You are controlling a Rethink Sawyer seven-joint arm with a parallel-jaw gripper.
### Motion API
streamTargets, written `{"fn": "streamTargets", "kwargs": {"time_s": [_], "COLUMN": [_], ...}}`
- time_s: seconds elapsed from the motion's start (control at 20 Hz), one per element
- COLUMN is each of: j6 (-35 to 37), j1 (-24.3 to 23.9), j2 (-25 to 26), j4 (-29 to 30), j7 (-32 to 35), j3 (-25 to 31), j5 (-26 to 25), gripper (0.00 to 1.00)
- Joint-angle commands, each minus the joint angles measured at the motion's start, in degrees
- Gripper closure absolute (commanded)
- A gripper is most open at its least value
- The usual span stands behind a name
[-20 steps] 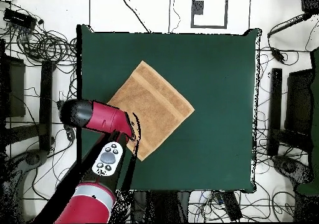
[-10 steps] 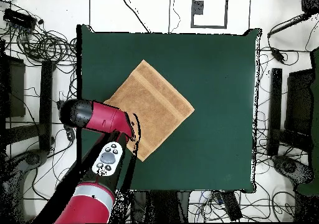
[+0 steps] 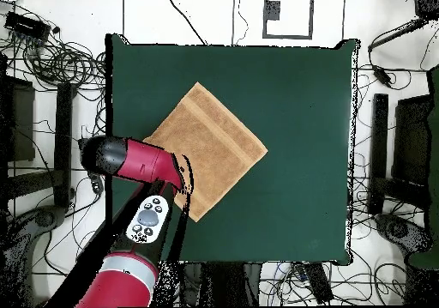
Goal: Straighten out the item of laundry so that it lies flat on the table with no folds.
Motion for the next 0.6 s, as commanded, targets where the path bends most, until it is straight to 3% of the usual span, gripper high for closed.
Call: {"fn": "streamTargets", "kwargs": {"time_s": [0.05,0.3,0.6], "j6": [10.21,8.98,9.00], "j1": [-2.35,-12.16,-18.46], "j2": [0.03,1.41,2.52], "j4": [0.27,-10.07,-19.83], "j7": [11.64,-9.06,-16.64], "j3": [-0.68,-0.35,4.43], "j5": [-1.42,-11.90,-21.67], "gripper": [0.00,0.00,0.00]}}
